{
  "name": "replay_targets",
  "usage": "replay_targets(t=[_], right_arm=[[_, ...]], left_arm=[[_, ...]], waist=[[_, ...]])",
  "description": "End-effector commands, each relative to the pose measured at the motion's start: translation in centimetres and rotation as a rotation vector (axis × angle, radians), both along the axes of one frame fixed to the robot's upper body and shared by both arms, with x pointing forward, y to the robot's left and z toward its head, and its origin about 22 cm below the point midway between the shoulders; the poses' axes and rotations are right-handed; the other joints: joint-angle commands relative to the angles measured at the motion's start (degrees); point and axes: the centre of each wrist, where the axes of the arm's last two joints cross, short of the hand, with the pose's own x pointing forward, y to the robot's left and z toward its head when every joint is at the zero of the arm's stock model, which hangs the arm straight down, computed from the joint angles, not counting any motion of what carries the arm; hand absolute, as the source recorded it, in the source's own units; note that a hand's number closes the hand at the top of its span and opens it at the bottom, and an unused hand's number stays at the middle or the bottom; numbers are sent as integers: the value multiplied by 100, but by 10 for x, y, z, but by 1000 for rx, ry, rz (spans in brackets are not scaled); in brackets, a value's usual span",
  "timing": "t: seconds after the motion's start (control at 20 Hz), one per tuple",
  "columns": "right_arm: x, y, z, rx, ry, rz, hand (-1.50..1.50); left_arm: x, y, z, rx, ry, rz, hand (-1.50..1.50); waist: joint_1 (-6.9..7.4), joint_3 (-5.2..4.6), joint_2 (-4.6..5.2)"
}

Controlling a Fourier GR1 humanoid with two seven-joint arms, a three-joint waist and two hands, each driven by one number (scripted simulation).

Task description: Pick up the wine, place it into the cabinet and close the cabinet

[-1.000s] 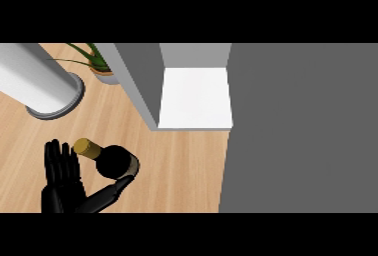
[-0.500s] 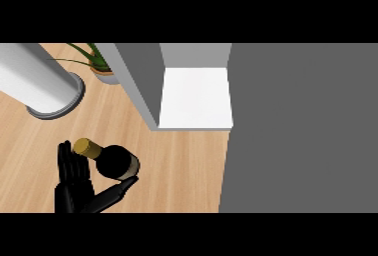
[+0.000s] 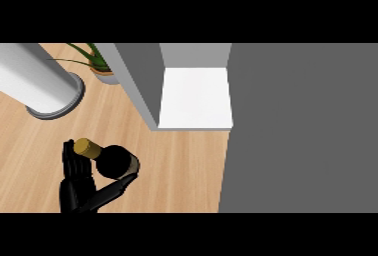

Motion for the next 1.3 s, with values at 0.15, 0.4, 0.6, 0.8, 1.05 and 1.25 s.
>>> replay_targets(t=[0.15,0.4,0.6,0.8,1.05,1.25], right_arm=[[-18,-8,15,35,-59,40,-150],[-32,-4,9,35,-44,40,-150],[-38,3,15,30,-32,46,-150],[-18,2,14,40,-40,36,-150],[-20,-5,4,31,-49,33,-150],[-23,0,19,37,-33,48,-150]], left_arm=[[2,8,-8,-17,10,4,-150],[-6,-10,-39,-30,7,-14,-150],[-1,-18,-34,-49,15,-40,-150],[31,-15,-43,-50,1,-13,-150],[21,-2,-44,-91,-51,-43,-150],[32,-18,-49,-124,-79,-135,150]], waist=[[18,1,1],[-7,-1,-2],[-4,-1,-5],[-6,-2,6],[2,2,3],[-21,-4,3]])
